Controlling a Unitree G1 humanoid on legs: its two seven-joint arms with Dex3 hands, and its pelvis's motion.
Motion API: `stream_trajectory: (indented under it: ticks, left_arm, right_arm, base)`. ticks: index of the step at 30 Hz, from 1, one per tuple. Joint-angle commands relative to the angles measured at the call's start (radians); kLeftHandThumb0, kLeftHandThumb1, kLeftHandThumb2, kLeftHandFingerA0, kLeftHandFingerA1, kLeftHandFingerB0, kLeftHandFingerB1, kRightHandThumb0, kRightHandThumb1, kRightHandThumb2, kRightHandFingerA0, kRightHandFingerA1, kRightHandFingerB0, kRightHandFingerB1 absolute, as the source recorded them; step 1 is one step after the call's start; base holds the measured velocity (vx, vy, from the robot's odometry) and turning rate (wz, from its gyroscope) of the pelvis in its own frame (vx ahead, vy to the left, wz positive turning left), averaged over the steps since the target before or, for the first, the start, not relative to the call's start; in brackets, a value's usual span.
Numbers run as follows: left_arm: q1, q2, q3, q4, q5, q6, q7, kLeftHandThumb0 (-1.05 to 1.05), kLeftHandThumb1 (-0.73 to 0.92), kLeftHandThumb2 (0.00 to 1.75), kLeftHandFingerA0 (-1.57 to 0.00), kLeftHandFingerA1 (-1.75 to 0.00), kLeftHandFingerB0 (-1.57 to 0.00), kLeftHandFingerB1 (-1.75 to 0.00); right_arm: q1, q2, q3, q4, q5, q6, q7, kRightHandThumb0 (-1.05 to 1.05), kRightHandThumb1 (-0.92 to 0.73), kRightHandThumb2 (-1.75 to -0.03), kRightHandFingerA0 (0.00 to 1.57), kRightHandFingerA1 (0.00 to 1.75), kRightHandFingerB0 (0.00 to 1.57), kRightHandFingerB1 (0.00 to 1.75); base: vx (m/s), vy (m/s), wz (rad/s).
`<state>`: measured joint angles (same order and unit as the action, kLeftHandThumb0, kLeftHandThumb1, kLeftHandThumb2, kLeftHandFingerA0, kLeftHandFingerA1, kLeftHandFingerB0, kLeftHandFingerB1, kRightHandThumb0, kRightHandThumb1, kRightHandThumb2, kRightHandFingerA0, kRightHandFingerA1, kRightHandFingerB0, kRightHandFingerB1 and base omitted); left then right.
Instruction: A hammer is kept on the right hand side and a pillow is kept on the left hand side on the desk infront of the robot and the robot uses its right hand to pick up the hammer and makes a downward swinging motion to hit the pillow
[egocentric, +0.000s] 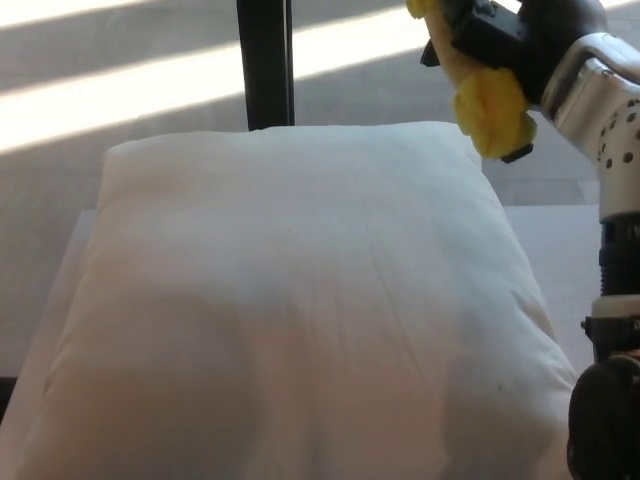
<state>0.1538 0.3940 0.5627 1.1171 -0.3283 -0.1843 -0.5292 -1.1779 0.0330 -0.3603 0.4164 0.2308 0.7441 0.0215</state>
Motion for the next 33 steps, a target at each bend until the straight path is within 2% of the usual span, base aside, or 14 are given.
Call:
stream_trajectory:
  ticks: [1, 2, 6, 8, 9, 10, 11, 14, 17, 28, 29, 31, 32, 33]
  left_arm:
    - [-0.004, 0.016, -0.003, 0.006, -0.008, -0.015, -0.003, -0.58, 0.73, 0.61, -0.57, -0.55, -0.5, -0.44]
    - [-0.005, 0.018, -0.01, 0.004, -0.001, -0.019, 0.003, -0.58, 0.74, 0.61, -0.58, -0.53, -0.49, -0.43]
    - [-0.003, 0.015, -0.01, 0.005, -0.001, -0.036, 0.007, -0.57, 0.74, 0.62, -0.6, -0.52, -0.49, -0.44]
    - [-0.008, 0.015, -0.007, 0.011, -0.004, -0.032, 0.01, -0.57, 0.74, 0.63, -0.6, -0.54, -0.5, -0.45]
    - [-0.008, 0.015, -0.007, 0.012, -0.005, -0.032, 0.003, -0.58, 0.57, 0.96, -0.52, -0.64, -0.43, -0.58]
    - [-0.007, 0.015, -0.004, 0.011, -0.01, -0.029, -0.003, -0.58, 0.56, 0.96, -0.52, -0.64, -0.43, -0.58]
    - [-0.006, 0.014, -0.005, 0.008, -0.009, -0.029, -0.001, -0.58, 0.73, 0.62, -0.58, -0.55, -0.5, -0.45]
    - [-0.009, 0.014, -0.004, 0.018, -0.008, -0.038, 0.001, -0.57, 0.73, 0.62, -0.59, -0.54, -0.5, -0.46]
    - [-0.01, 0.018, -0.009, 0.013, -0.003, -0.045, -0.005, -0.59, 0.74, 0.62, -0.57, -0.54, -0.48, -0.45]
    - [0.003, 0.015, -0.01, 0.011, 0.0, -0.044, 0.0, -0.6, 0.72, 0.62, -0.58, -0.54, -0.48, -0.45]
    - [0.003, 0.015, -0.008, 0.011, -0.003, -0.04, -0.001, -0.59, 0.55, 0.95, -0.52, -0.64, -0.43, -0.58]
    - [0.002, 0.016, -0.005, 0.009, -0.007, -0.034, -0.003, -0.59, 0.55, 0.95, -0.52, -0.64, -0.43, -0.58]
    - [-0.004, 0.018, -0.004, 0.017, -0.007, -0.025, 0.0, -0.58, 0.72, 0.62, -0.58, -0.55, -0.48, -0.46]
    - [-0.005, 0.02, -0.007, 0.014, -0.005, -0.018, 0.004, -0.59, 0.56, 0.95, -0.52, -0.64, -0.42, -0.58]
  right_arm:
    - [0.037, -0.001, 0.011, -0.039, 0.042, -0.005, -0.006, -0.29, -0.57, -1.21, 1.03, 1.75, 0.7, 1.65]
    - [0.076, 0.024, -0.002, -0.044, 0.063, 0.012, -0.013, -0.32, -0.66, -1.03, 1.03, 1.75, 0.71, 1.73]
    - [0.202, 0.05, 0.076, -0.069, 0.023, 0.006, 0.0, -0.26, -0.68, -1.06, 1.03, 1.75, 0.74, 1.75]
    - [0.281, 0.073, 0.108, -0.055, 0.011, 0.019, -0.014, -0.26, -0.73, -0.98, 0.98, 1.75, 0.64, 1.75]
    - [0.312, 0.08, 0.12, -0.046, 0.01, 0.029, -0.015, -0.25, -0.73, -1.02, 0.99, 1.75, 0.68, 1.75]
    - [0.375, 0.073, 0.18, -0.024, -0.019, 0.045, 0.008, -0.3, -0.72, -1.02, 1.01, 1.75, 0.69, 1.75]
    - [0.416, 0.068, 0.217, -0.022, -0.037, 0.055, 0.009, -0.34, -0.76, -0.79, 1.02, 1.75, 0.74, 1.75]
    - [0.529, 0.056, 0.276, 0.003, -0.065, 0.033, 0.008, -0.25, -0.71, -1.05, 1.03, 1.75, 0.72, 1.74]
    - [0.6, 0.026, 0.329, 0.04, -0.085, -0.03, 0.037, -0.28, -0.68, -1.14, 1.09, 1.75, 0.81, 1.71]
    - [0.724, -0.011, 0.393, 0.256, -0.144, -0.108, -0.055, -0.33, -0.65, -1.1, 1.08, 1.75, 0.82, 1.69]
    - [0.721, -0.008, 0.391, 0.263, -0.141, -0.102, -0.063, -0.34, -0.65, -1.11, 1.07, 1.75, 0.82, 1.67]
    - [0.713, -0.004, 0.392, 0.275, -0.137, -0.095, -0.073, -0.34, -0.65, -1.11, 1.07, 1.75, 0.82, 1.67]
    - [0.696, 0.002, 0.387, 0.284, -0.13, -0.092, -0.077, -0.35, -0.63, -1.11, 1.09, 1.75, 0.84, 1.73]
    - [0.683, 0.003, 0.383, 0.293, -0.123, -0.092, -0.074, -0.34, -0.6, -1.16, 1.11, 1.75, 0.86, 1.75]
  base:
    - [0.0, 0.0, 0.0]
    - [0.0, 0.0, 0.0]
    - [0.0, 0.0, 0.0]
    - [0.0, 0.0, 0.0]
    - [0.0, 0.0, 0.0]
    - [0.0, 0.0, 0.0]
    - [0.0, 0.0, 0.0]
    - [0.0, 0.0, 0.0]
    - [0.0, 0.0, 0.0]
    - [0.0, 0.0, 0.0]
    - [0.0, 0.0, 0.0]
    - [0.0, 0.0, 0.0]
    - [0.0, 0.0, 0.0]
    - [0.0, 0.0, 0.0]
